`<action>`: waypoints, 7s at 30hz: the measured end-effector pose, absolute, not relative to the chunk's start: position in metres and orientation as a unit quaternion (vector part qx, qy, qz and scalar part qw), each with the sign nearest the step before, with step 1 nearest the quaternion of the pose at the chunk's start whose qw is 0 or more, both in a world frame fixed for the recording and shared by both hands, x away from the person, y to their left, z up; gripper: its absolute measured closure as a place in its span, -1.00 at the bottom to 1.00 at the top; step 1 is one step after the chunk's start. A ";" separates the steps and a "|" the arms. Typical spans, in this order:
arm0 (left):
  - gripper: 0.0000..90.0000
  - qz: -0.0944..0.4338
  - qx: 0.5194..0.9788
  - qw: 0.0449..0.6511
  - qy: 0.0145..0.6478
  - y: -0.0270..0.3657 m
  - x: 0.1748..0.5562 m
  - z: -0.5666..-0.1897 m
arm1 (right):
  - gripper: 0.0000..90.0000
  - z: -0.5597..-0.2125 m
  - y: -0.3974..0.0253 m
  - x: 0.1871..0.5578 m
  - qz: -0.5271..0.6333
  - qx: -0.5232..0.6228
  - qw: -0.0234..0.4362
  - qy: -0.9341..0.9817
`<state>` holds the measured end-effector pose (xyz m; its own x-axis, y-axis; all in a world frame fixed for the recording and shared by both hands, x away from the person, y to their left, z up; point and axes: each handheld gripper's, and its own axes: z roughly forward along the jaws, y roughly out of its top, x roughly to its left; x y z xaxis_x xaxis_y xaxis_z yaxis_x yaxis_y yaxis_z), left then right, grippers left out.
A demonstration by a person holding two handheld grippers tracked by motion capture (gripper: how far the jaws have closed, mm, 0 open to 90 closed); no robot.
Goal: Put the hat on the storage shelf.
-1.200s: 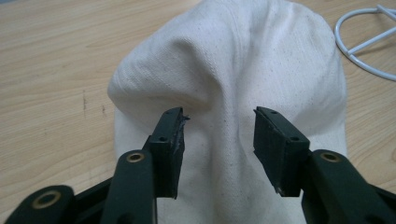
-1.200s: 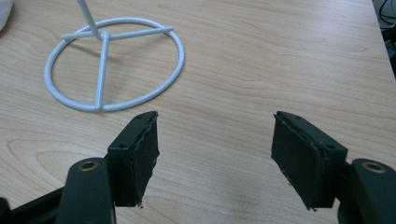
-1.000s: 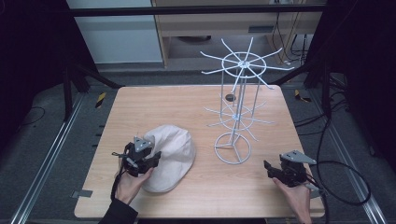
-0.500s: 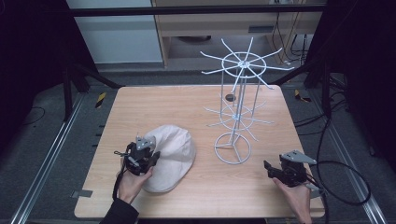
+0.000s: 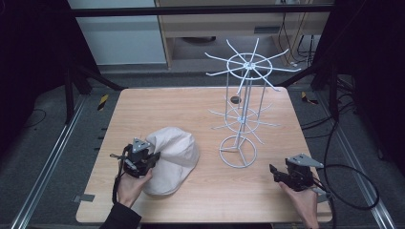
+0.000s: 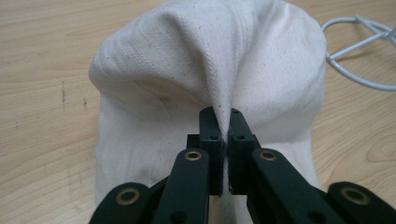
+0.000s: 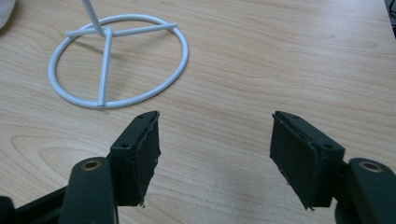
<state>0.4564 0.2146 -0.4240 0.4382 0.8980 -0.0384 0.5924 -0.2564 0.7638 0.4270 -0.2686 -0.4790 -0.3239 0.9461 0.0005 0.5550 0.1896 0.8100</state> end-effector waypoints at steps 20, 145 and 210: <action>0.95 0.267 0.714 0.456 0.459 0.227 0.430 -0.381 | -0.28 -0.477 -0.269 0.426 0.374 0.515 0.273 0.722; 0.96 0.360 0.515 0.722 0.288 0.218 0.359 -0.205 | -0.31 -0.477 -0.270 0.426 0.377 0.515 0.275 0.719; 0.96 0.280 0.536 0.769 0.207 0.133 0.365 -0.186 | -0.31 -0.476 -0.270 0.426 0.379 0.516 0.273 0.718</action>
<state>0.3649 0.1335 -0.1863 0.7568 0.6534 -0.0183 -0.2089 0.2684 0.9404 0.4259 -0.2699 -0.4765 -0.3177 0.9482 -0.0011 0.5344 0.1801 0.8258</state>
